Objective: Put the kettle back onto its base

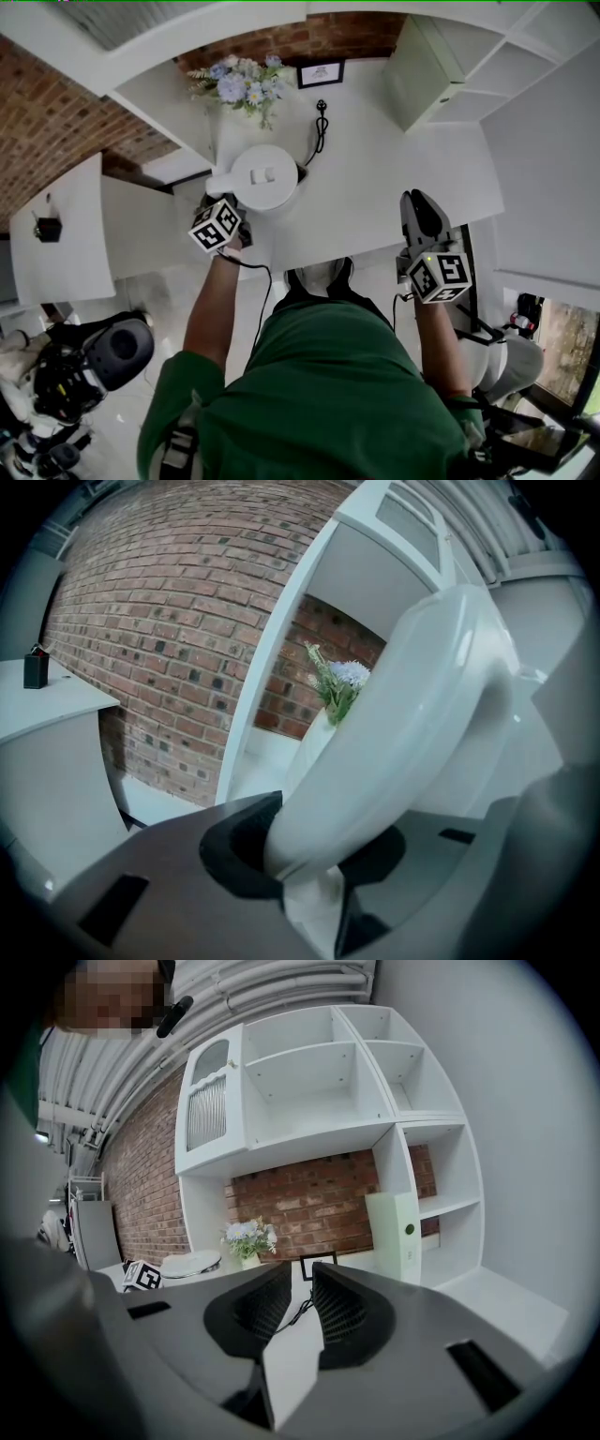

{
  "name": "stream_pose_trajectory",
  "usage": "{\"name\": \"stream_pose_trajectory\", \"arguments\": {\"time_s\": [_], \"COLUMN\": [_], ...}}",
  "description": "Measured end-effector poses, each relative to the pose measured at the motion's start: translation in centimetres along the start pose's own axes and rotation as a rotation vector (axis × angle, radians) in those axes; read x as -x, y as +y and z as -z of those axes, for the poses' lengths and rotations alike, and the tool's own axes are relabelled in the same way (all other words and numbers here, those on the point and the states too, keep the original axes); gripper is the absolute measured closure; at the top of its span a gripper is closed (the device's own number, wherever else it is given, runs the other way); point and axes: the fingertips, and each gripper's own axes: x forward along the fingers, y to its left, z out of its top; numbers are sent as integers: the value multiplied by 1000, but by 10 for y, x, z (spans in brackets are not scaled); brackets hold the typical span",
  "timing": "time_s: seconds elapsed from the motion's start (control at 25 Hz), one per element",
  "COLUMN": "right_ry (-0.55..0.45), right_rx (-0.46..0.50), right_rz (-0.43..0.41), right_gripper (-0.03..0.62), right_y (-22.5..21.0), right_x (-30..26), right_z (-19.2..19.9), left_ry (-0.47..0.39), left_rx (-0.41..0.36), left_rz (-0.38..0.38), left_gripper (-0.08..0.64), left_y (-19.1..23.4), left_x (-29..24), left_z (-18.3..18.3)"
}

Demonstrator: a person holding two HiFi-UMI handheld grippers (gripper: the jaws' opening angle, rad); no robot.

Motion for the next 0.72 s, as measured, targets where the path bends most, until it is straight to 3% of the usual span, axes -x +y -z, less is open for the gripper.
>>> {"name": "stream_pose_trajectory", "arguments": {"time_s": [0.52,0.72], "right_ry": [-1,-10], "right_rx": [13,12], "right_rz": [-10,-22], "right_gripper": [508,508], "right_y": [-2,-1], "right_x": [6,4], "right_z": [-3,-6], "left_ry": [12,71], "left_rx": [23,-7], "left_rz": [-46,-36], "left_gripper": [430,411], "left_y": [13,13], "left_x": [11,23], "left_z": [18,32]}}
